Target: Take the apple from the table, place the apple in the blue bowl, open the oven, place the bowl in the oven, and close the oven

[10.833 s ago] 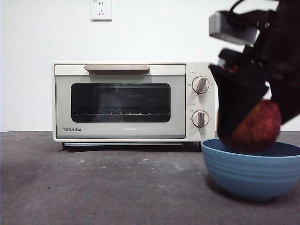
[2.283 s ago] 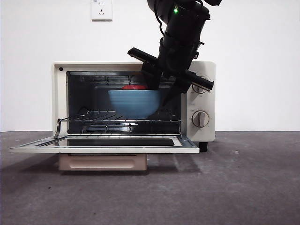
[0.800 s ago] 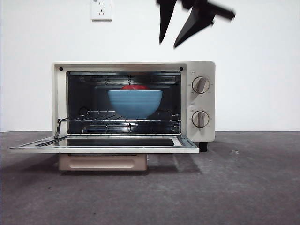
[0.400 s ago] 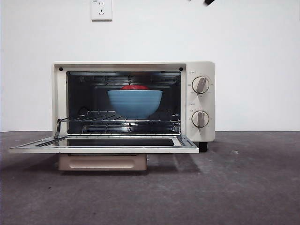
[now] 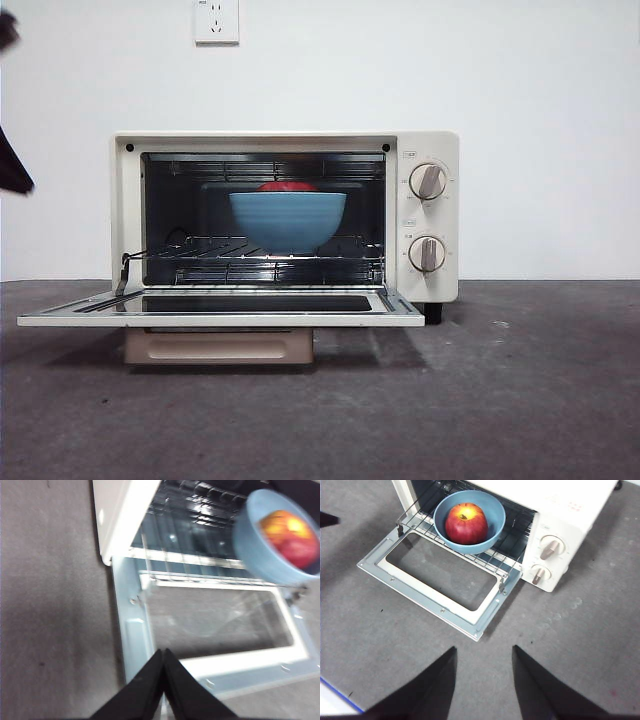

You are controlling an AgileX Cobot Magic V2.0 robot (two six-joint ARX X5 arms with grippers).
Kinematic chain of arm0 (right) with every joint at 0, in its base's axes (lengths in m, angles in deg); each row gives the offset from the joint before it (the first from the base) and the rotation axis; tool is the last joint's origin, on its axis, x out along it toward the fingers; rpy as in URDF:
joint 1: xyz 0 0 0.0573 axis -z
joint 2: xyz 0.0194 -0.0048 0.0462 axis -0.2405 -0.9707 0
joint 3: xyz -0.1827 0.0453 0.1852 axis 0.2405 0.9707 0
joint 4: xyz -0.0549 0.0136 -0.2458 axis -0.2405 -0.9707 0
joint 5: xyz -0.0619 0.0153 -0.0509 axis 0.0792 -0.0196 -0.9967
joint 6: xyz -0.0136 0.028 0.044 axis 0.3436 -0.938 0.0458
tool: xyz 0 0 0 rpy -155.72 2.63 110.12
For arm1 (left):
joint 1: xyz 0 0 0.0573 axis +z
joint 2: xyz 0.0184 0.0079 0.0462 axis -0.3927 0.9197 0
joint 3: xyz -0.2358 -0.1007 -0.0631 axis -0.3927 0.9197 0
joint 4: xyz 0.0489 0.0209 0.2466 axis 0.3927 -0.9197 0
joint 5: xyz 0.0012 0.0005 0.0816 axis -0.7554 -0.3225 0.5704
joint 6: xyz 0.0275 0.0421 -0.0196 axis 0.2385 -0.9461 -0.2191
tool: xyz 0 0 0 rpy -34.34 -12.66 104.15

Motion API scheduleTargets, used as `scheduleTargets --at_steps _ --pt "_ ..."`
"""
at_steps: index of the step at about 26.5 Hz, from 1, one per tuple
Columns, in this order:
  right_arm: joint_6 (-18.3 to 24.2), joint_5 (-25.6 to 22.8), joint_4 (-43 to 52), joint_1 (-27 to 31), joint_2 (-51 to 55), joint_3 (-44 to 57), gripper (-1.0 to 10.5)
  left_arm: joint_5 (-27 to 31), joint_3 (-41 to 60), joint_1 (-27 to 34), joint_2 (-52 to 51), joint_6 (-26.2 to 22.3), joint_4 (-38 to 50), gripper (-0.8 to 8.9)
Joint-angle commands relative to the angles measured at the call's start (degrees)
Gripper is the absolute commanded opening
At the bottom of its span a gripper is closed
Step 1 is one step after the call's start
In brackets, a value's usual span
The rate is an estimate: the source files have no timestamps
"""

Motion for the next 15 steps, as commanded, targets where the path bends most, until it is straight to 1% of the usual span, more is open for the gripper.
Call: scheduleTargets --at_steps 1,3,6,10,15 --pt "0.2 0.0 -0.7 -0.5 1.9 -0.8 1.8 -0.4 -0.2 0.4 6.0 -1.0 2.4 0.06" --pt "0.1 0.0 -1.9 -0.5 4.1 -0.8 1.8 -0.4 -0.2 0.4 11.0 -1.8 5.2 0.06" --pt "-1.2 -0.1 -4.1 -0.5 6.9 -0.8 1.9 -1.2 -0.2 0.4 17.7 -1.6 10.9 0.06" --pt "-1.8 0.0 -4.5 -0.5 8.7 -0.8 2.0 -1.5 -0.3 0.4 23.1 -1.6 15.6 0.06" --pt "-2.7 0.0 -5.4 -0.5 8.6 -0.8 2.0 -1.5 -0.3 0.4 27.5 -1.6 18.8 0.06"
